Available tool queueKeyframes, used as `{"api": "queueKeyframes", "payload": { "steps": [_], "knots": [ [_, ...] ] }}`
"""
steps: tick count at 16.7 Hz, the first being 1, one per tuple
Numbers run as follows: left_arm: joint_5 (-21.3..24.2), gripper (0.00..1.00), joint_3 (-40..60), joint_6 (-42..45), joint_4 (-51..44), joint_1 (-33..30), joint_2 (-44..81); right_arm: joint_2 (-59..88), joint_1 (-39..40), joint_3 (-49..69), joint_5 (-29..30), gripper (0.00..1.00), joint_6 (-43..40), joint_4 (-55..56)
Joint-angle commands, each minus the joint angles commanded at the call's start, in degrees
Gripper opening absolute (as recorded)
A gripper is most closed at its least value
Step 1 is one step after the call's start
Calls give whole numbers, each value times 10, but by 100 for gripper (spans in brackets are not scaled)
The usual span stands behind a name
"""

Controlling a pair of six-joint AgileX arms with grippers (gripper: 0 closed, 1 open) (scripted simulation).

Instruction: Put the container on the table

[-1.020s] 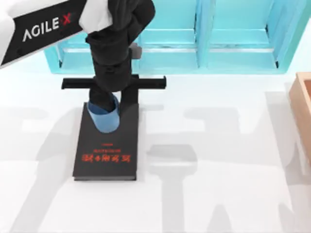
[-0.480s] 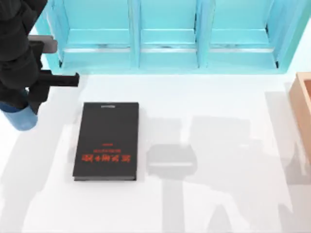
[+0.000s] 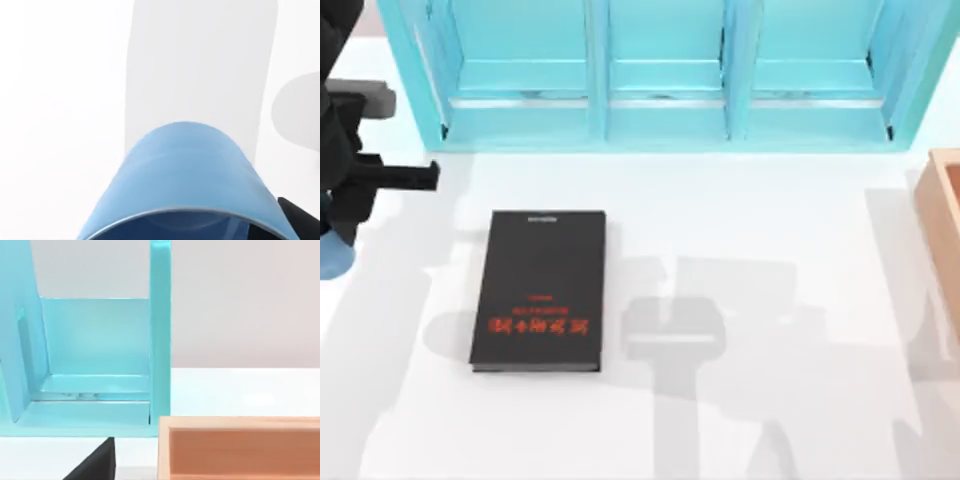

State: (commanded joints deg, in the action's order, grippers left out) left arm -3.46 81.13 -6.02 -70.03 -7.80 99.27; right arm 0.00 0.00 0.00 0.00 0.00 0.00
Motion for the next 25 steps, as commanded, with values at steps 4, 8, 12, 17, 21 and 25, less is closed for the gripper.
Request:
{"api": "queueKeyframes", "payload": {
  "steps": [4,8,12,17,21,25],
  "knots": [
    [0,0,-50,10,64,10,9,0,0,0,0,100,0,0],
    [2,0,-110,21,138,24,23,0,0,0,0,100,0,0],
    [2,0,-115,21,143,25,24,0,0,0,0,100,0,0],
    [2,38,-115,21,143,25,24,0,0,0,0,100,0,0],
    [2,68,-115,21,143,25,24,0,0,0,0,100,0,0],
    [2,98,-115,21,143,25,24,0,0,0,0,100,0,0]
  ]
}}
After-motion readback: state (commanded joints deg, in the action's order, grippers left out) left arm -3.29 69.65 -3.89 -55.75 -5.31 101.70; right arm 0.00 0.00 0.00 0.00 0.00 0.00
